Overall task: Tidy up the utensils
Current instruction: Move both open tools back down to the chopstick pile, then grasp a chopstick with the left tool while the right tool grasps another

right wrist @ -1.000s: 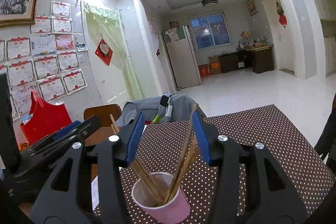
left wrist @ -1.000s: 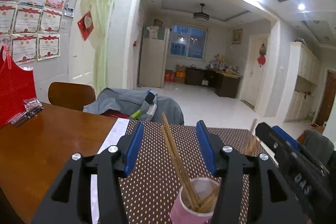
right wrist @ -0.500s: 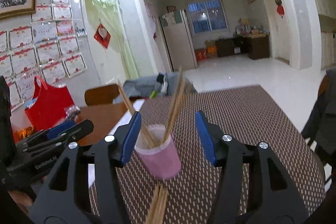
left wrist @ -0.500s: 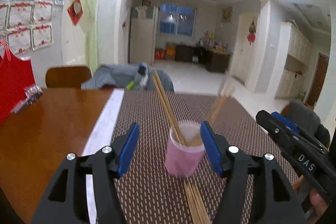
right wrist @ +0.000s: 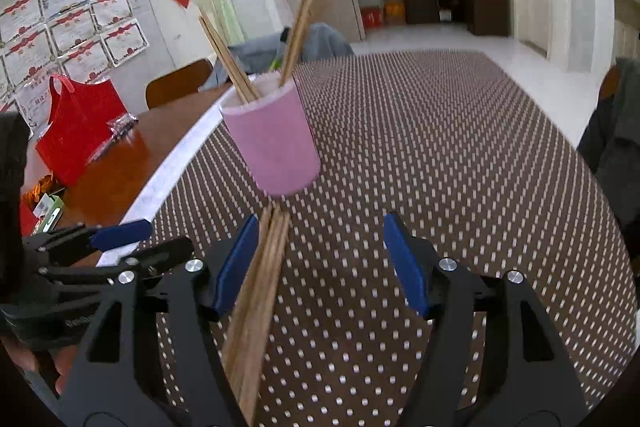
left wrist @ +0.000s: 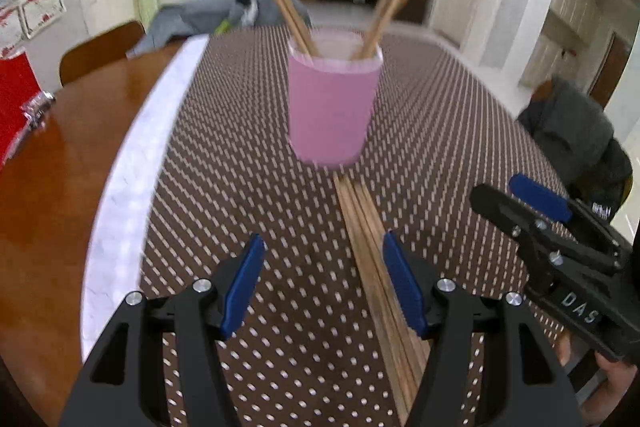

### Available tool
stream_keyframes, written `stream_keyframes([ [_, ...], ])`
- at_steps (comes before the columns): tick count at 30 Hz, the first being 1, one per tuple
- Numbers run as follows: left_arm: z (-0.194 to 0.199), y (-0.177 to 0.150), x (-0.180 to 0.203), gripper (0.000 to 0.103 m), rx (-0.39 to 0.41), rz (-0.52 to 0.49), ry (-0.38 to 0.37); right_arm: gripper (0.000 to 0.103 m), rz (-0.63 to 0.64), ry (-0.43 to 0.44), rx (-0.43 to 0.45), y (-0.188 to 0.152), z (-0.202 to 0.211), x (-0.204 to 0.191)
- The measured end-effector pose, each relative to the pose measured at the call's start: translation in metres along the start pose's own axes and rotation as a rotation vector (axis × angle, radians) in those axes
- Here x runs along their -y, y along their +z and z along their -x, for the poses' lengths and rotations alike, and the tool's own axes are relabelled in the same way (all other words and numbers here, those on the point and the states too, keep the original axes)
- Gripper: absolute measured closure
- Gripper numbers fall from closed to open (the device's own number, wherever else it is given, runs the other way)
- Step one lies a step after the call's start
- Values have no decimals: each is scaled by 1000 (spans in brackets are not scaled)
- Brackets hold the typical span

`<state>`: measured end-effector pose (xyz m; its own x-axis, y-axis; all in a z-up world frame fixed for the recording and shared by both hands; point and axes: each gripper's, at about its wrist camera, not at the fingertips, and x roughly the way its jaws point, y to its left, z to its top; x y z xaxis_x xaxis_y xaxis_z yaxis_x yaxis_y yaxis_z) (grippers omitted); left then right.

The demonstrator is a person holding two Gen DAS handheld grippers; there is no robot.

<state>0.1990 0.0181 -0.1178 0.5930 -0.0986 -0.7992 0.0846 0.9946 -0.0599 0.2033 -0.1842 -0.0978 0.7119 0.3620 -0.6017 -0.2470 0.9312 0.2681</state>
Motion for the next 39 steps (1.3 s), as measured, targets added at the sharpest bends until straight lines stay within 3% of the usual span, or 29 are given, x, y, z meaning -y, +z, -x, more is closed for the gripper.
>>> stream_keyframes([
  [2, -11, -7, 6, 42, -38, -19, -11, 38, -27, 5, -17, -7, -1, 7],
  [6, -33, -23, 17, 42, -103, -81, 39, 38, -50, 10, -41, -17, 0, 16],
  [13, -34, -33, 13, 41, -99, -94, 106, 38, -59, 21, -60, -25, 2, 24],
  [23, -45, -23, 15, 41, -119, -93, 101, 38, -50, 32, -87, -21, -2, 18],
  [29, -52, -18, 9, 41, -149, -33, 76, 38, -22, 24, -122, -19, -10, 13],
  [32, -50, -17, 6, 61, -136, -28, 72, 38, 14, 17, -159, -19, -17, 7],
  [34, -50, -16, 1, 82, -134, -14, 74, 38, 40, 11, -180, -20, -20, 3],
  [36, -49, -15, -7, 93, -132, 9, 69, 38, 62, 14, -193, -21, -23, -2],
  [39, -49, -15, -18, 93, -127, 39, 43, 38, 99, 8, -210, -23, -29, -11],
])
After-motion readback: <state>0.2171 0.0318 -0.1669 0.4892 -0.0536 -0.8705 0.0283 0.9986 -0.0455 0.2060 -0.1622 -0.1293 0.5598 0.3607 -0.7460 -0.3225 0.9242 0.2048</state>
